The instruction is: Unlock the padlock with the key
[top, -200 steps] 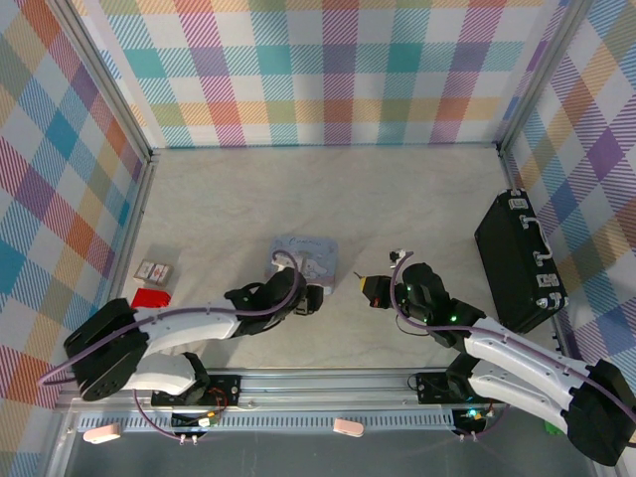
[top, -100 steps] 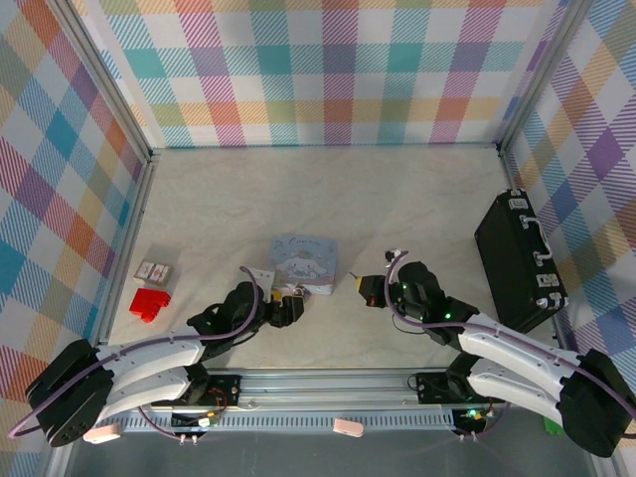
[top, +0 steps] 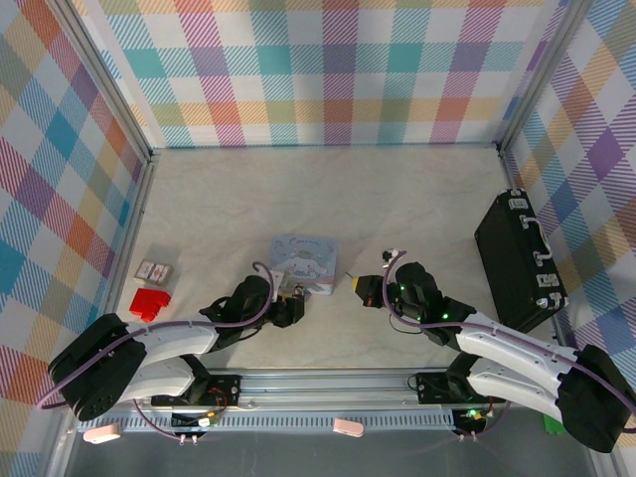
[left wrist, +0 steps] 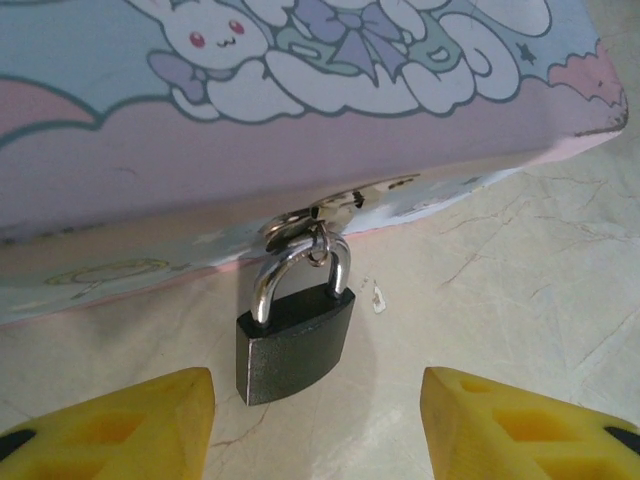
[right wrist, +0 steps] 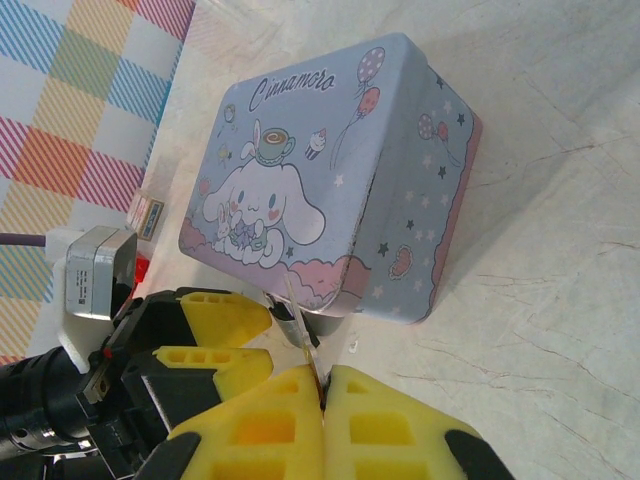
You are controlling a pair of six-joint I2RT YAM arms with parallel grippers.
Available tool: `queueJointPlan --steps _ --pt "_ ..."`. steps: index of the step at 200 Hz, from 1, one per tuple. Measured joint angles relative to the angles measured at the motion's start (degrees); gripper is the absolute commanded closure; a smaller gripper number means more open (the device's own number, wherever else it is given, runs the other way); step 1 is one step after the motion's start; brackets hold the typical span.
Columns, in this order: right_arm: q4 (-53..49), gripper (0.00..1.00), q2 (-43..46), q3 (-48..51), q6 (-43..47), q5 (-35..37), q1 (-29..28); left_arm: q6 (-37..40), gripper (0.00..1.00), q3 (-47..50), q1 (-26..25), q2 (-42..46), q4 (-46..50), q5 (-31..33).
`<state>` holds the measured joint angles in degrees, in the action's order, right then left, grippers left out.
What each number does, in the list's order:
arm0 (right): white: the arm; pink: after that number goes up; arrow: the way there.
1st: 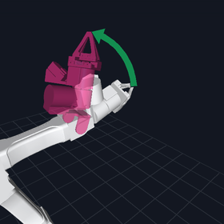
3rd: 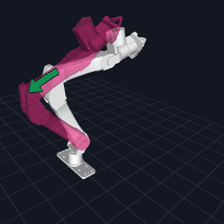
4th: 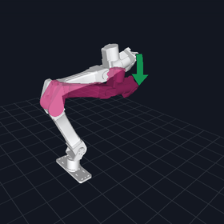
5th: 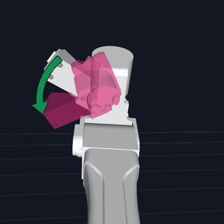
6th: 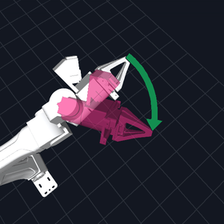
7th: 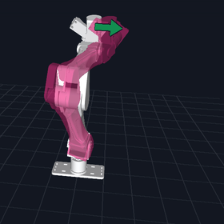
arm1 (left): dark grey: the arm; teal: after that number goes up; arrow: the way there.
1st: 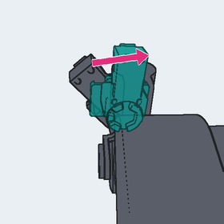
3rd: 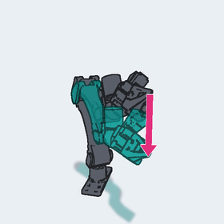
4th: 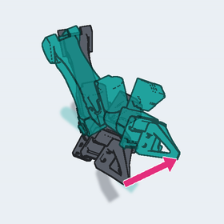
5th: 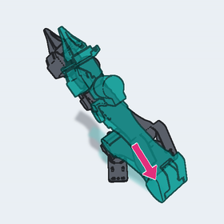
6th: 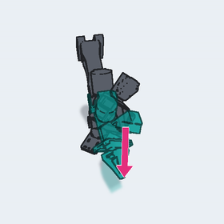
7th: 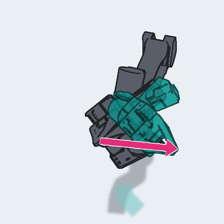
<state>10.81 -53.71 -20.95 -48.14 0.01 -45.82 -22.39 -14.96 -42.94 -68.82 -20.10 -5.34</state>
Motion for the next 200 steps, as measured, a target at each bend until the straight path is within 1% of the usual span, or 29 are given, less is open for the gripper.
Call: queueJointPlan --steps 28,71,130,200 --pt "0.79 1.0 -1.11 0.02 -0.57 0.0 0.0 0.42 0.51 -0.63 0.9 -1.81 -0.68 0.02" --pt "2.97 1.0 -2.78 0.09 -0.76 0.0 -0.33 0.42 0.55 -1.97 2.1 -6.19 -4.46 -0.68" --pt "3.72 1.0 -3.23 0.24 -0.76 0.0 -0.72 0.44 0.6 -2.89 2.23 -11.47 -8.09 -2.4" --pt "3.74 1.0 -3.23 0.28 -0.76 0.0 -0.72 0.0 0.77 -3.13 2.6 -14.84 -12.44 -3.06"
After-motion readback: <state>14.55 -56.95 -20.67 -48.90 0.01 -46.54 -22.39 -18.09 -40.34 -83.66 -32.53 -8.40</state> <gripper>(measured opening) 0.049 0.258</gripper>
